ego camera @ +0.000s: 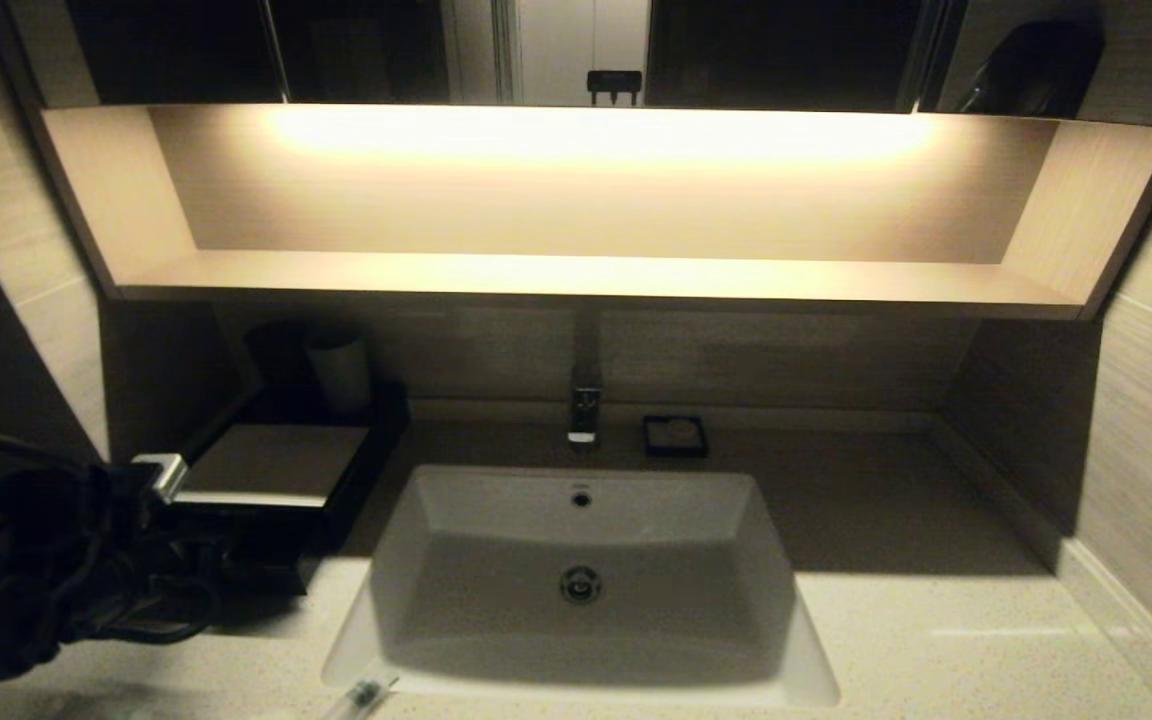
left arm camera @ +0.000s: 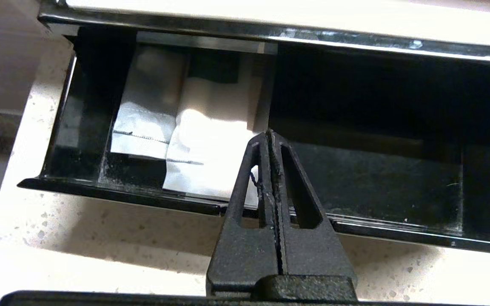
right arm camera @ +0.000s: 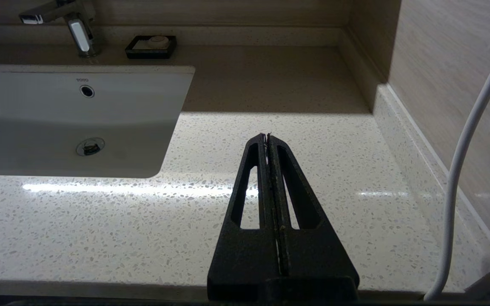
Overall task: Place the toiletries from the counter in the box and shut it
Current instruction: Open the drawer
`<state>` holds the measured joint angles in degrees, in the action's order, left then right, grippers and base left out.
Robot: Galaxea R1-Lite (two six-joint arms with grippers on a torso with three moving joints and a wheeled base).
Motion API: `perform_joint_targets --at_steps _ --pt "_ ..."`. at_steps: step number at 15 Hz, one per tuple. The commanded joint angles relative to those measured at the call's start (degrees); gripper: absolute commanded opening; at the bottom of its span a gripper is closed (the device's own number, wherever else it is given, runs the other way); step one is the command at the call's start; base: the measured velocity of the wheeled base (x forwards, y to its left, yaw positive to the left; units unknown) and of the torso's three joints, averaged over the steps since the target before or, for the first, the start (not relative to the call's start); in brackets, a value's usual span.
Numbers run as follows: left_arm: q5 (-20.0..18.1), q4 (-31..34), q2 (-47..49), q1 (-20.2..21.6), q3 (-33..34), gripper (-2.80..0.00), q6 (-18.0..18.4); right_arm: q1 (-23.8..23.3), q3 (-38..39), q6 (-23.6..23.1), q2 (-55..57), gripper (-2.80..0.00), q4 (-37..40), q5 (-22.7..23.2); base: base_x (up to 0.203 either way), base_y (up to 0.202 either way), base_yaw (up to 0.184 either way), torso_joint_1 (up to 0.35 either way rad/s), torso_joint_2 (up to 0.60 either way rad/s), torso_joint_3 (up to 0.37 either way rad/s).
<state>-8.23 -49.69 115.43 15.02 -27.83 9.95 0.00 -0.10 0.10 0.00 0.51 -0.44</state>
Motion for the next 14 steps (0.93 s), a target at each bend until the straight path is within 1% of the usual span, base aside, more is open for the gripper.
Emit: perform_joint_targets --at_steps 1,10,14 --pt "-0.03 0.55 0.06 -0.08 -0.91 -2.8 0.07 0.0 0.01 -0.01 0.0 -2.8 0.02 0.0 0.0 0.0 0.0 0.0 0.0 0.0" --pt "0.14 11.5 -2.13 -0.07 -4.09 -2.8 0.31 0.0 0.01 -0.01 0.0 -2.8 0.02 0.0 0.0 0.0 0.0 0.0 0.0 0.0" --pt "0.14 13.89 -3.15 0.01 -4.51 -2.8 0.42 0.0 0.01 -0.01 0.0 -2.8 0.02 0.0 0.0 0.0 0.0 0.0 0.0 0.0"
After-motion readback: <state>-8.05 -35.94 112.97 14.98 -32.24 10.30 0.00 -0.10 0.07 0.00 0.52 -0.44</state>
